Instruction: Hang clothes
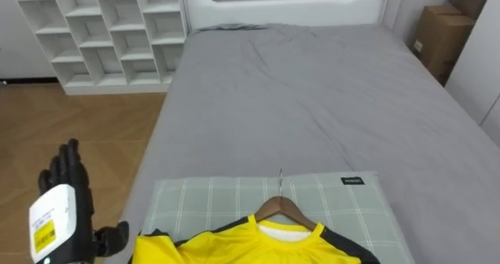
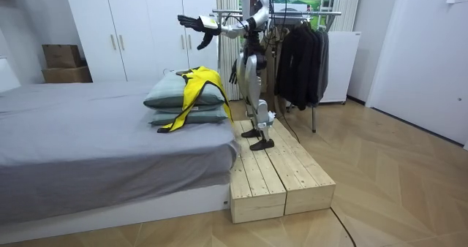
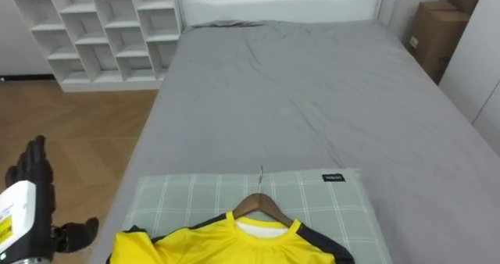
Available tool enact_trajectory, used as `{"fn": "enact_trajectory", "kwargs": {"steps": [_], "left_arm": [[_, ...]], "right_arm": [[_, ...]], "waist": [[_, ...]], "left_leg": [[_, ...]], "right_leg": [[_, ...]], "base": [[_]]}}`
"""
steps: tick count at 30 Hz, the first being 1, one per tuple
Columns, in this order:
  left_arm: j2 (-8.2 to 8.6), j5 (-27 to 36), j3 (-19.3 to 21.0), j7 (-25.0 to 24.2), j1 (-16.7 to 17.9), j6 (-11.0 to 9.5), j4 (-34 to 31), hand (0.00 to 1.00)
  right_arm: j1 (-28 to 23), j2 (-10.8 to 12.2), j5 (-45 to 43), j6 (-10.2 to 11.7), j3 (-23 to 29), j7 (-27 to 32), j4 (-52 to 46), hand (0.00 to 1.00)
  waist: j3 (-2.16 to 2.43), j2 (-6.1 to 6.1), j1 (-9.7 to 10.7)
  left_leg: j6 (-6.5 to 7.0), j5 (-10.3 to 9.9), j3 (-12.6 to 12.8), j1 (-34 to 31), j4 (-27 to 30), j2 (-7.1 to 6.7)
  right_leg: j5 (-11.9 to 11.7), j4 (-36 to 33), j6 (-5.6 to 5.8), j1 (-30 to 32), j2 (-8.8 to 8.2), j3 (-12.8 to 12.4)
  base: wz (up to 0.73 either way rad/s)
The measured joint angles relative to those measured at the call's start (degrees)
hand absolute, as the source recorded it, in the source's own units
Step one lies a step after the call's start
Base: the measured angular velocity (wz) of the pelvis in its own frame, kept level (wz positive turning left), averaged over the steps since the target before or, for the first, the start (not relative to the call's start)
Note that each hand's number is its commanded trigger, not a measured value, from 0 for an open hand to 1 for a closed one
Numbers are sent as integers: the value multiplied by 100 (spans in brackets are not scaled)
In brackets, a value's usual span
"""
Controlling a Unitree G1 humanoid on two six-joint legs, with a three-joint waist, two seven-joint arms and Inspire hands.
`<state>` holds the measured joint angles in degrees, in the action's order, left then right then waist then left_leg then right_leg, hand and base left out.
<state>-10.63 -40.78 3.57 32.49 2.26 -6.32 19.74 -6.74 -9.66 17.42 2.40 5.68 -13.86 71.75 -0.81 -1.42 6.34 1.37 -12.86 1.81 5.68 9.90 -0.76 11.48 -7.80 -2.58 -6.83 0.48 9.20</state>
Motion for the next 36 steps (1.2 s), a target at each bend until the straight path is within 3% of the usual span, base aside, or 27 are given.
{"fn": "enact_trajectory", "kwargs": {"steps": [8, 18, 26, 36], "left_arm": [[-5, 72, -48, -500, -142, 59, 2, 0], [-14, 56, -243, -1319, -400, 348, 2, 0], [-15, 58, -453, -1685, -418, 388, 125, 0], [-17, 6, -899, -2021, -654, 440, 1061, 0]], "right_arm": [[80, -11, -223, 0, 11, -1, 5, 0], [42, -17, -270, 1, 37, -3, -11, 0], [59, -17, -256, 10, 65, -10, 7, 0], [118, -12, -216, 10, 51, -9, 9, 0]], "waist": [[11, 1, 141], [51, -49, 215], [42, -100, 406], [-6, -139, 589]], "left_leg": [[0, 0, 121, 8, -4, 9], [0, 0, 288, 5, -21, 43], [-4, 2, 335, 9, -17, 91], [-6, 3, 363, 2, -13, 86]], "right_leg": [[-1, -30, 0, 39, 40, -125], [-9, -96, -9, 95, 54, -221], [-36, -90, -40, 93, 64, -245], [-38, -75, -43, 113, 64, -271]], "base": [[-8], [-4], [-2], [-1]]}}
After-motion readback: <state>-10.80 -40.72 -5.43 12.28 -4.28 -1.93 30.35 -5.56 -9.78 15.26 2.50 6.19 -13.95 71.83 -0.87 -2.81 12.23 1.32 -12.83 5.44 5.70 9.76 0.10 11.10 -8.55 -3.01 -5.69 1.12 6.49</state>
